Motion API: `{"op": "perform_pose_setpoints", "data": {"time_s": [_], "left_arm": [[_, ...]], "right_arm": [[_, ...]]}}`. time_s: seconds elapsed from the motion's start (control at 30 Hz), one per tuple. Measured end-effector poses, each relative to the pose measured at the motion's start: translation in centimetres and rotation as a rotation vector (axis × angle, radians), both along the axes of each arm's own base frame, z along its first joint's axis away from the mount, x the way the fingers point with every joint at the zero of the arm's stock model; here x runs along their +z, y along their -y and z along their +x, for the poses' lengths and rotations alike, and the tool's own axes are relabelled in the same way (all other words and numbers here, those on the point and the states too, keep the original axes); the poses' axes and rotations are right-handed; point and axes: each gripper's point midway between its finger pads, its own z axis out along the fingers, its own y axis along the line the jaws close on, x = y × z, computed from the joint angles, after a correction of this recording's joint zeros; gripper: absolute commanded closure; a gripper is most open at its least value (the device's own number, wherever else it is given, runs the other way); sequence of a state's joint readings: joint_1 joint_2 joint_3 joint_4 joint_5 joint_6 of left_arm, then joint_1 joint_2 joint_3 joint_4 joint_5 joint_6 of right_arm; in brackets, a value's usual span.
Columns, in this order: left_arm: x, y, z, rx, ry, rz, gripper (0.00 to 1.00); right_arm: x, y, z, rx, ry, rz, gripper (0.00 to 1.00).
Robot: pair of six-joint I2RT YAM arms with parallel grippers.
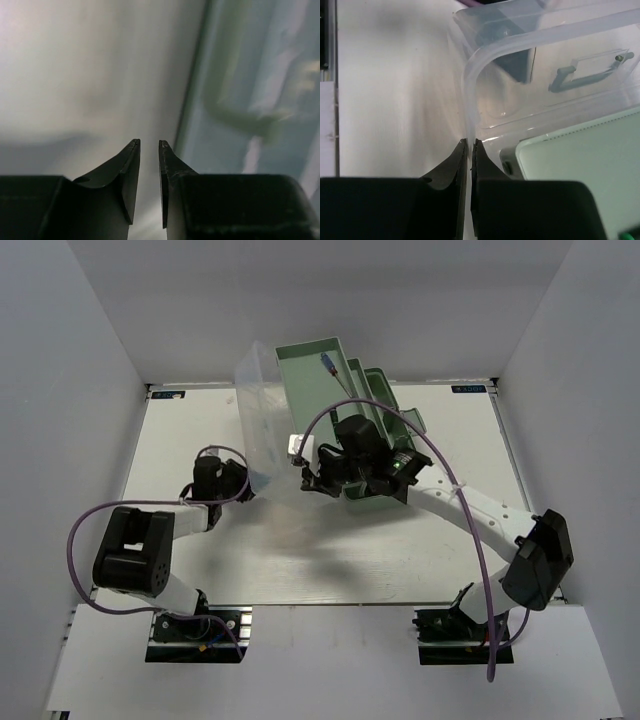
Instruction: Sort the tools into containers
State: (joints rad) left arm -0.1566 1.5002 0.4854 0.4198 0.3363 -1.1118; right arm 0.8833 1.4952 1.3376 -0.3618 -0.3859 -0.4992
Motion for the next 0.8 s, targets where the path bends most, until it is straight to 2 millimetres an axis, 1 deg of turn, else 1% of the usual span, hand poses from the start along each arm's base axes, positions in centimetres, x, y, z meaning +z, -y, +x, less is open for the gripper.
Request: {"op": "perform_pose_setpoints", "data": {"time_s": [0.1, 0.13, 0.17, 0.2, 0.23, 0.3, 0.4, 0.43, 0.47, 0.5, 0.53, 0.57, 0.6, 0.67, 0.7, 0.73, 0.77, 0.8], "left_arm": [[2.8, 0.0, 3.1, 0.004, 0.07, -0.022, 0.68], [3.9, 0.1, 4.0, 0.0, 0.097, -0.031, 0.68], [4.5, 0.0, 4.5, -0.001, 0.114, -0.036, 0.68], [5.4, 0.1, 5.1, -0.005, 0.135, -0.041, 0.68], [6.0, 0.0, 5.6, -0.008, 0.149, -0.047, 0.68], [6.3, 0.0, 6.0, -0.013, 0.156, -0.053, 0.68], [6.3, 0.2, 6.2, -0.023, 0.147, -0.058, 0.68], [6.2, 0.2, 6.3, -0.026, 0.141, -0.06, 0.68], [6.2, 0.3, 6.5, -0.029, 0.14, -0.061, 0.68], [6.3, 0.4, 6.7, -0.032, 0.139, -0.063, 0.68], [6.4, 0.4, 7.0, -0.035, 0.137, -0.064, 0.68], [6.5, 0.4, 7.2, -0.035, 0.136, -0.062, 0.68], [6.6, 0.4, 7.5, -0.035, 0.134, -0.061, 0.68], [6.6, 0.4, 8.0, -0.033, 0.127, -0.057, 0.68], [6.7, 0.3, 8.2, -0.033, 0.125, -0.055, 0.68], [6.9, 0.3, 8.5, -0.034, 0.123, -0.051, 0.68], [7.0, 0.3, 8.8, -0.037, 0.118, -0.046, 0.68], [7.4, 0.3, 9.2, -0.039, 0.121, -0.035, 0.68]], "right_arm": [[-0.4, 0.1, -0.6, 0.021, -0.008, 0.008, 1.0], [-0.4, 0.1, -0.7, 0.023, -0.006, 0.012, 0.86], [-0.4, 0.2, -0.8, 0.024, -0.004, 0.015, 0.66], [-0.4, 0.3, -0.9, 0.021, -0.009, 0.017, 0.54], [-0.2, 0.4, -1.1, 0.031, -0.005, 0.022, 0.38], [0.4, 0.8, -1.5, 0.031, 0.002, 0.031, 0.33], [2.2, 1.8, -1.9, 0.026, 0.05, 0.059, 0.33], [3.0, 2.4, -2.0, 0.016, 0.074, 0.073, 0.37], [3.8, 3.0, -2.1, 0.008, 0.099, 0.091, 0.53], [4.7, 3.8, -2.3, 0.0, 0.13, 0.112, 0.72], [5.6, 4.8, -2.5, -0.015, 0.158, 0.137, 0.95], [6.5, 5.6, -2.8, -0.023, 0.192, 0.158, 1.0], [7.6, 6.6, -3.0, -0.044, 0.227, 0.187, 1.0], [9.8, 8.3, -2.1, -0.136, 0.322, 0.228, 1.0], [10.7, 9.0, -1.1, -0.198, 0.363, 0.237, 1.0], [11.5, 9.9, 0.4, -0.284, 0.403, 0.239, 1.0], [12.1, 11.1, 2.5, -0.386, 0.436, 0.23, 1.0], [12.0, 12.7, 5.2, -0.511, 0.452, 0.204, 1.0]]}}
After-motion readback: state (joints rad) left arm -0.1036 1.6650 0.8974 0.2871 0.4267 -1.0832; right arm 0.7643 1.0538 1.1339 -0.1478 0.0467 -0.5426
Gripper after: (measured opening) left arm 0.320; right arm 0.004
